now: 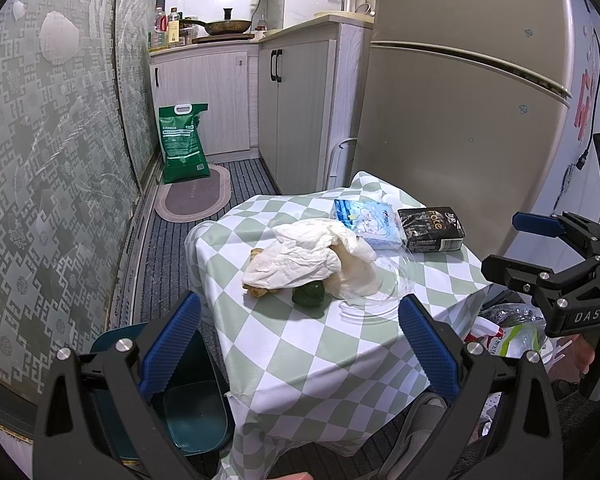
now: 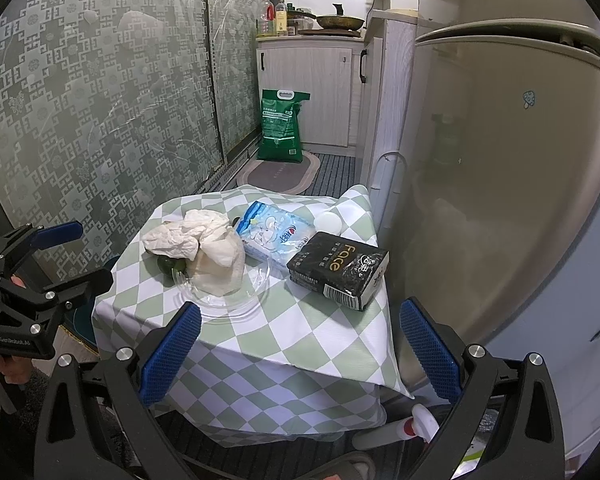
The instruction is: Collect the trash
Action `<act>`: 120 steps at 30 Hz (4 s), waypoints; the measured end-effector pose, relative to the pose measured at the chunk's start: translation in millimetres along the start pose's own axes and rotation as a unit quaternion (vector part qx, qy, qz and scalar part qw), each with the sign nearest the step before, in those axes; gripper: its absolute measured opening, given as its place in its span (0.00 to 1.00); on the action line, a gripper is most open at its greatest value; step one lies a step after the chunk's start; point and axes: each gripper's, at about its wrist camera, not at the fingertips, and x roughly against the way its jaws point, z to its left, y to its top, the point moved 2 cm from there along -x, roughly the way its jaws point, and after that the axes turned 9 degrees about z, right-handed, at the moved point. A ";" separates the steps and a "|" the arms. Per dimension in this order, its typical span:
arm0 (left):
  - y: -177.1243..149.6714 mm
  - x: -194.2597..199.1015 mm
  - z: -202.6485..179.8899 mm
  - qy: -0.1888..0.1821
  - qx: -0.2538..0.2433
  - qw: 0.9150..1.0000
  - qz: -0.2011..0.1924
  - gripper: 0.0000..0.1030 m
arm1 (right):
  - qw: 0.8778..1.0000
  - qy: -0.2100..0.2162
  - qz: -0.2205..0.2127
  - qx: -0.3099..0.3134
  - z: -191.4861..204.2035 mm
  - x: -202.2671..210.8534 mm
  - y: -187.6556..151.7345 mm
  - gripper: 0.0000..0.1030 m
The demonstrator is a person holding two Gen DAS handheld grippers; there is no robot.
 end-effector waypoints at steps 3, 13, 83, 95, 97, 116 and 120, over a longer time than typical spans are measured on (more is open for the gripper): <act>-0.1 0.0 -0.1 0.000 0.000 1.000 0.000 0.97 | 1.000 0.000 -0.001 0.000 0.1 0.4 -0.1 0.98; 0.1 0.1 -0.5 0.000 0.000 1.000 0.000 0.97 | 1.000 -0.001 0.000 -0.001 0.3 0.5 0.0 0.98; 59.5 -30.8 -2.1 -0.058 -0.116 0.990 0.052 0.03 | 0.996 0.028 0.010 0.080 -1.8 6.1 23.2 0.78; 37.0 -5.9 1.6 -0.118 -0.047 0.990 0.056 0.03 | 0.976 0.037 0.076 0.199 -19.2 -54.1 38.7 0.89; 37.4 -2.9 2.0 -0.117 -0.047 0.991 0.050 0.03 | 0.973 0.037 0.087 0.210 -23.0 -64.7 38.3 0.89; 35.2 3.9 -5.0 -0.133 -0.059 0.988 0.044 0.03 | 0.967 0.027 0.144 0.211 -28.4 -103.9 43.2 0.74; 34.5 3.2 -4.1 -0.133 -0.058 0.988 0.044 0.03 | 0.968 0.020 0.137 0.209 -28.5 -100.4 40.6 0.65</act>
